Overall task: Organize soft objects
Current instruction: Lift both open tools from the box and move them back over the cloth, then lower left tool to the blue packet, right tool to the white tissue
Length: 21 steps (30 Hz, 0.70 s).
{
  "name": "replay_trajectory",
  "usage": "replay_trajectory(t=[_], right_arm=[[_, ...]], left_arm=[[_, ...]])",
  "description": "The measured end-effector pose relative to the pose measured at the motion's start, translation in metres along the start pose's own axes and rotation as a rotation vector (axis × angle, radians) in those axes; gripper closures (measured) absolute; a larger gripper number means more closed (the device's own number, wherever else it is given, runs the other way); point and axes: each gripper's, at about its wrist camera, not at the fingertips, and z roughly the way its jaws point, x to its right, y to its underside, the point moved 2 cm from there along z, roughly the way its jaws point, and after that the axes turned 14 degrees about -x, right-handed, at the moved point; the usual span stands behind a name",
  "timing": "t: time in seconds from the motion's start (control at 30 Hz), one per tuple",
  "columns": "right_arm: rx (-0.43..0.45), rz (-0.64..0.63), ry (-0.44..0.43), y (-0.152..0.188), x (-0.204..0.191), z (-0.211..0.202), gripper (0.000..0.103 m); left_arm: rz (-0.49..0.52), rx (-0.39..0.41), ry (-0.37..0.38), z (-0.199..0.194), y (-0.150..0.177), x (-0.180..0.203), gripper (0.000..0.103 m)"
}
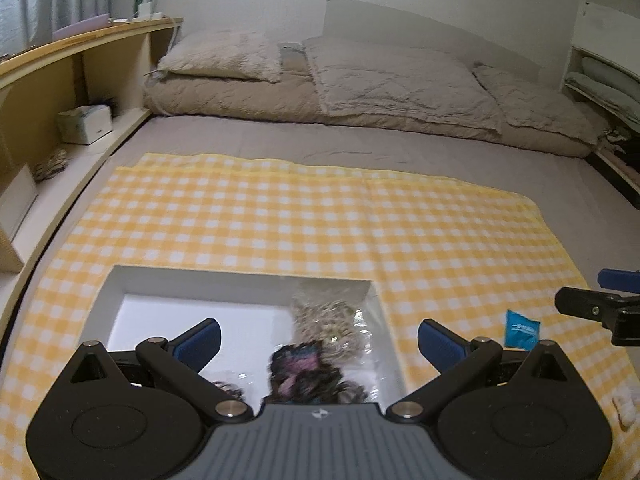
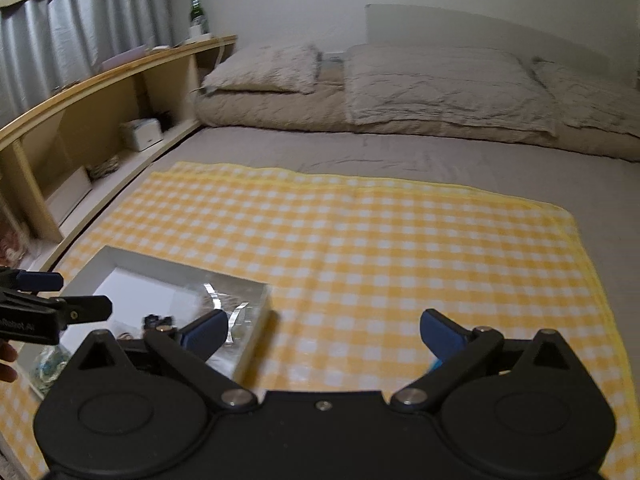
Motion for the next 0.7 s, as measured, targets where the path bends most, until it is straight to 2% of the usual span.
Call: replay_trajectory(t=[0.37,0.7], right_arm=[[0.018,0.117,0.093,0.022,0.071,-0.021,0.0],[0.059,0.229,0.182,0.054,0.133,-0.044,0.0]], left_arm=[[0.043,0.008,0.054,0.026,-0.019,0.056,0.0],[0.109,-0.008,0.112,0.056,-0.028,0.122,0.0]])
